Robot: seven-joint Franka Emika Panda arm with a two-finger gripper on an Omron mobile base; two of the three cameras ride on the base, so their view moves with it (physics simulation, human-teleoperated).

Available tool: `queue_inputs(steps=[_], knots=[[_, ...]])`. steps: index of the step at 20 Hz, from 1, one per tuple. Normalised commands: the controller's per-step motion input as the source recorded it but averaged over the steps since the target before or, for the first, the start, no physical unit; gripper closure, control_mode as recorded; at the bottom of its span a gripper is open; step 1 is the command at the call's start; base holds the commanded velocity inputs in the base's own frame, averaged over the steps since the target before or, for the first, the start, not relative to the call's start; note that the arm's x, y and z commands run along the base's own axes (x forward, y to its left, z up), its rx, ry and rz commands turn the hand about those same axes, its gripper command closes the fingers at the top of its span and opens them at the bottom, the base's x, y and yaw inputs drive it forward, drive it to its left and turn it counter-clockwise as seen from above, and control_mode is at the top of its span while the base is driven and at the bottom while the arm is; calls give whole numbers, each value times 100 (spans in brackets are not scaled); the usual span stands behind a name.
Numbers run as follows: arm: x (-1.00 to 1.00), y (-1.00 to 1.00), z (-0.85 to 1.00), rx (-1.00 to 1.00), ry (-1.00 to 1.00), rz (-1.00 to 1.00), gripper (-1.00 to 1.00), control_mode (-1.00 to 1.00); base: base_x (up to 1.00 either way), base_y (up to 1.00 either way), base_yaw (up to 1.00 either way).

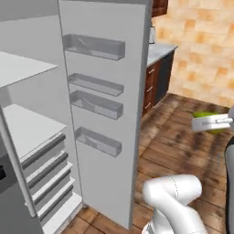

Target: Retrieve the peach and pear from the fridge and place them into the bowl on the dining table.

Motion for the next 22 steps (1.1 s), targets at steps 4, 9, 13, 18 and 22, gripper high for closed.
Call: queue_inputs(steps=[4, 9, 13, 18, 22], knots=[[0, 0, 0, 0, 0, 0, 100, 100, -39, -7, -72], [0, 0, 0, 0, 0, 0, 100, 100, -39, -15, -70], [0, 0, 0, 0, 0, 0, 100, 100, -28, -39, -62], [0, 0, 0, 0, 0, 0, 100, 100, -14, -62, -47], [0, 0, 0, 0, 0, 0, 100, 100, 75, -3, -11]])
